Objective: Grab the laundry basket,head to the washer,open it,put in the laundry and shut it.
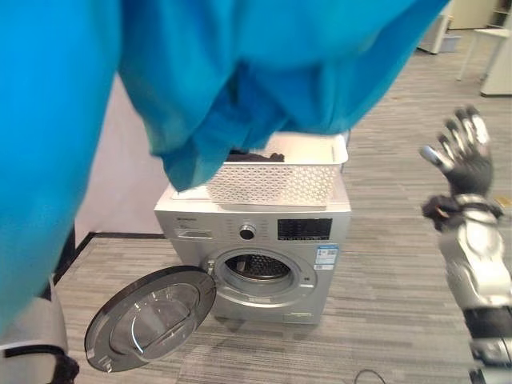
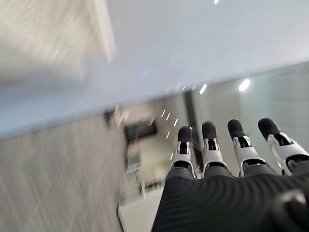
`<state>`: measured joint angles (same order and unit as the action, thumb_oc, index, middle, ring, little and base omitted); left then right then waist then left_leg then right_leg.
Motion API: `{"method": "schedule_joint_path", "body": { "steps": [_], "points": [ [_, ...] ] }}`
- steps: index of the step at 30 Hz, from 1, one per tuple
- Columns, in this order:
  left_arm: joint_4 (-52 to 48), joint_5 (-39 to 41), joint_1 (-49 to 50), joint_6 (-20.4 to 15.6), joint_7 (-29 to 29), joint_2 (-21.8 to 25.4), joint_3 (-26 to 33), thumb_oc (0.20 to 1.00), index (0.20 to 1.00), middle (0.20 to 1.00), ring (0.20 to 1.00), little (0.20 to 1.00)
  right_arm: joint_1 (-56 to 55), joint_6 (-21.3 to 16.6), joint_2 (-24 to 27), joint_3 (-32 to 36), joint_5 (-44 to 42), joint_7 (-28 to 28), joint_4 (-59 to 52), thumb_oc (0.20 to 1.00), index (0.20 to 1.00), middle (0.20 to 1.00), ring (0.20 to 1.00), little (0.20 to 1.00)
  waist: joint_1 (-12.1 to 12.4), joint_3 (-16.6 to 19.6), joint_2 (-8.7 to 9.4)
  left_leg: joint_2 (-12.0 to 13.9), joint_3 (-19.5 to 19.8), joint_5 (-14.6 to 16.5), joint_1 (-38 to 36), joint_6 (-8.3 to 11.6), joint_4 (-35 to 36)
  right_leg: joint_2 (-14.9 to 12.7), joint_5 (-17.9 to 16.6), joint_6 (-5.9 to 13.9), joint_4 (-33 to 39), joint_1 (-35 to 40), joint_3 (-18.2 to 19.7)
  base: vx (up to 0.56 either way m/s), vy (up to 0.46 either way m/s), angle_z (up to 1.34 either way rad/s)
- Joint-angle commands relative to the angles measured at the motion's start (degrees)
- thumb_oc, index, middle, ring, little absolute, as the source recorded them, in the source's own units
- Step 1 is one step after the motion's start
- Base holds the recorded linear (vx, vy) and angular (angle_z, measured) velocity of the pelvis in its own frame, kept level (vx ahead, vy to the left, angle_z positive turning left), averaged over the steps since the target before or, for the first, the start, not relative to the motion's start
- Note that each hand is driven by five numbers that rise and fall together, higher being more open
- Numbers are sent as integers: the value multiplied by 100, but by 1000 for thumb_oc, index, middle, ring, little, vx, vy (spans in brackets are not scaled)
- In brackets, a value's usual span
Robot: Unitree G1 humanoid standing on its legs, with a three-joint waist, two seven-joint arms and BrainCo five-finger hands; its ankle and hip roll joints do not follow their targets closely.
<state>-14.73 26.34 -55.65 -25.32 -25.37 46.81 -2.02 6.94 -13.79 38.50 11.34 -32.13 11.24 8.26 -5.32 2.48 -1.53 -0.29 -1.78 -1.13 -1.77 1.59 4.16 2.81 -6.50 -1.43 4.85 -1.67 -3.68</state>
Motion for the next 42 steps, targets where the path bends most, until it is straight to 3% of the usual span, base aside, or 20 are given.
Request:
{"method": "schedule_joint_path", "body": {
  "steps": [1, 7, 8, 9, 15, 21, 27, 29, 31, 33, 35, 37, 39, 42],
  "points": [
    [326, 380, 788, -91, 483, -204, 281, 200, 200, 200, 200, 200, 187, -433, -279, 138, 2, 5, -34, 1000, 1000, 1000, 1000, 1000, 60, 336, 287, 33, 275, 291, -284, 112, 84, -477, 574, 782, -2, 520, 33, -9, 13, 8],
    [256, 377, 892, -65, 493, -229, 352, 200, 200, 200, 200, 200, 166, -431, -255, 111, 0, 3, -45, 1000, 1000, 1000, 1000, 1000, 36, 358, 257, 31, 285, 290, -290, 111, 84, -479, 575, 782, 1, 532, 23, 0, 0, 0],
    [53, 517, 1368, -86, 630, -489, 508, 200, 200, 200, 200, 200, 52, -472, -477, 219, -172, -22, -128, 1000, 1000, 1000, 1000, 1000, 50, 295, 301, 22, 313, 303, -296, 92, 84, -481, 590, 762, -27, 532, 13, -19, 98, 5],
    [-899, 3107, 4244, 164, 2174, -2236, 617, 200, 200, 200, 200, 200, -686, -394, -1258, 38, -526, -392, -576, 1000, 1000, 1000, 1000, 1000, 61, -22, 387, -21, 399, 418, -382, -21, -17, -492, 733, 687, -258, 542, 21, -3, 98, 3],
    [-921, 3756, 5213, 540, 2625, -2603, 471, 200, 200, 200, 200, 200, -904, -348, -1583, -81, -589, -429, -423, 1000, 1000, 1000, 1000, 1000, 84, -308, 440, -62, 340, 616, -246, -90, -408, -528, 828, 672, -500, 431, 66, -32, 52, 3],
    [-858, 4081, 5905, 918, 2927, -2628, 186, 200, 200, 200, 200, 200, -1250, -264, -1846, -359, -556, -613, -396, 1000, 1000, 1000, 1000, 1000, 64, -640, 423, -114, 168, 825, -100, -216, -769, -520, 947, 737, -1005, 159, 199, -19, 70, -10],
    [-407, 4322, 6404, 1260, 3196, -2557, -41, 200, 200, 200, 200, 200, -1608, -184, -1928, -457, -453, -829, -371, 1000, 1000, 1000, 1000, 1000, -42, -1001, 378, -100, -43, 868, 19, -364, -866, -480, 970, 983, -2118, -673, 313, -48, 109, -29],
    [-69, 4336, 6553, 1361, 3220, -2614, -161, 200, 200, 200, 200, 200, -1745, -138, -2057, -432, -593, -811, -98, 1000, 1000, 1000, 1000, 1000, -102, -1151, 388, -138, -134, 919, 10, -414, -923, -450, 816, 1103, -2398, -915, 319, -13, 110, -19],
    [9, 4338, 6595, 1387, 3218, -2658, -125, 200, 200, 200, 200, 200, -1788, -135, -2098, -384, -671, -829, 6, 1000, 1000, 1000, 1000, 1000, -101, -1181, 388, -158, -147, 943, 42, -421, -1000, -444, 848, 1087, -2448, -937, 276, -15, 61, -14],
    [267, 4473, 6636, 1503, 3270, -2754, -240, 200, 200, 200, 200, 200, -1733, -130, -2143, -423, -834, -835, 243, 1000, 1000, 1000, 1000, 1000, -76, -1247, 385, -188, -245, 1060, 129, -439, -1172, -607, 911, 1045, -2501, -1020, 42, -16, 47, -15],
    [692, 4457, 6820, 1606, 3293, -2828, -134, 200, 200, 200, 200, 200, -1566, -72, -2183, -524, -857, -797, 428, 1000, 1000, 1000, 1000, 1000, 74, -1380, 361, 0, -561, 1172, 93, -369, -1316, -1107, 669, 1130, -2208, -1095, -141, 15, -60, -42],
    [698, 4458, 6815, 1605, 3298, -2831, -133, 200, 200, 200, 200, 200, -1560, -74, -2179, -523, -859, -800, 434, 1000, 1000, 1000, 1000, 1000, 84, -1394, 354, 10, -570, 1193, 88, -368, -1339, -1097, 671, 1130, -2209, -1084, -134, 23, -84, -91],
    [1376, 4456, 6688, 1724, 3369, -3005, -250, 200, 200, 200, 200, 200, -1415, -64, -2055, -594, -842, -800, 414, 1000, 1000, 1000, 1000, 1000, 119, -1597, 507, -8, -382, 1552, 392, -187, -2282, -1623, 249, 1217, -1600, -1137, 54, 67, -187, -52],
    [1652, 4406, 6631, 1785, 3406, -3143, -307, 200, 200, 200, 200, 200, -1487, -45, -2051, -625, -832, -843, 347, 1000, 1000, 1000, 1000, 1000, 144, -1550, 636, -2, -380, 1732, 570, -143, -2644, -1608, 370, 1187, -1572, -1030, -8, 74, -139, 28]
  ]
}}
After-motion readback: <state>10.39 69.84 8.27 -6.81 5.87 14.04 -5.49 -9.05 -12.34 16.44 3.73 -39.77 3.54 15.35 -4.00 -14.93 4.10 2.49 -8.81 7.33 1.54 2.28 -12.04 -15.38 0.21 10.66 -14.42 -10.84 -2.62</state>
